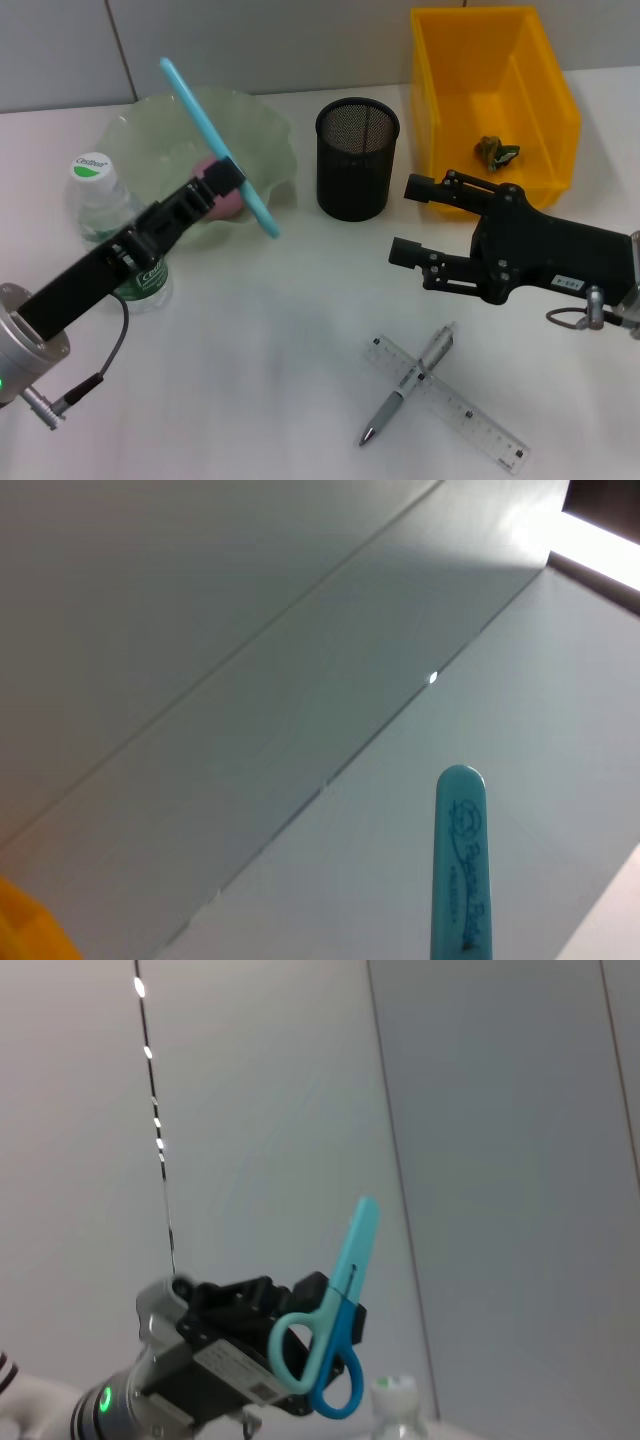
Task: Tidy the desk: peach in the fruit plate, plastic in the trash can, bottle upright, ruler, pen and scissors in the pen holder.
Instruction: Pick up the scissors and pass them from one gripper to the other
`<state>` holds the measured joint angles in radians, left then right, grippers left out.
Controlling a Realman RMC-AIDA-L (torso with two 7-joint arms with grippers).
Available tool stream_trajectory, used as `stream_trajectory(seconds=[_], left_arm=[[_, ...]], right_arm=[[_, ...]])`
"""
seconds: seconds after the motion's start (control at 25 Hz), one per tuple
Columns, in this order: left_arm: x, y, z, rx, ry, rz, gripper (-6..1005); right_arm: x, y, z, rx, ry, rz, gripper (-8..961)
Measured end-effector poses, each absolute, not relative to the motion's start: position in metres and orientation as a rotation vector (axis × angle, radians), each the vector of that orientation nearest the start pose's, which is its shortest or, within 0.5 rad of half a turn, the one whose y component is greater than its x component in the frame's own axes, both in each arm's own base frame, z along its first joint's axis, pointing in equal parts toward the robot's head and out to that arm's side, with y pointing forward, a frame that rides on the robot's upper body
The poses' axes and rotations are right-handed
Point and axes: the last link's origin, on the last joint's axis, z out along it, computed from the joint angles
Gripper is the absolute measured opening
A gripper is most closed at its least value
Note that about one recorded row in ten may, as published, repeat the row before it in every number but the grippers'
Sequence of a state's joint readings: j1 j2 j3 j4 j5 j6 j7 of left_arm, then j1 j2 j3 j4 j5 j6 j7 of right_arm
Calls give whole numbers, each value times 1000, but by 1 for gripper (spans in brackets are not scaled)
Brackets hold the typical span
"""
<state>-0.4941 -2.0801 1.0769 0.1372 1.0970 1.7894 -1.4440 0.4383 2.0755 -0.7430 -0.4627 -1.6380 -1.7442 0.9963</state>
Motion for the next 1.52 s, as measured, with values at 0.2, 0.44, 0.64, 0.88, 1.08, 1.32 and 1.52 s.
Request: stream_trajectory(seconds=[0.2,0.44,0.64,0.88,1.08,1.32,1.52], left_arm=[[-230,280,-25,-2234,-1134,-1821,278],[-226,281,-17,-2168,-1067,-1908,280],[-224,283,-15,-2124,-1063,-1944,281],[-221,285,-16,-2081,-1064,-1970,282],[-221,284,-18,-2052,-1056,-1981,283],[-223,283,-20,-1959,-1073,-1989,285],[-221,284,-21,-1954,-1080,-1990,286]], right_arm=[[254,283,-10,-2486,226,1220,767],[249,278,-24,-2412,160,1268,766],[244,276,-33,-2368,115,1286,766],[230,273,-49,-2310,29,1312,766],[218,272,-57,-2233,-44,1317,766],[207,276,-63,-2145,-73,1306,766],[198,277,-69,-2111,-123,1286,766]])
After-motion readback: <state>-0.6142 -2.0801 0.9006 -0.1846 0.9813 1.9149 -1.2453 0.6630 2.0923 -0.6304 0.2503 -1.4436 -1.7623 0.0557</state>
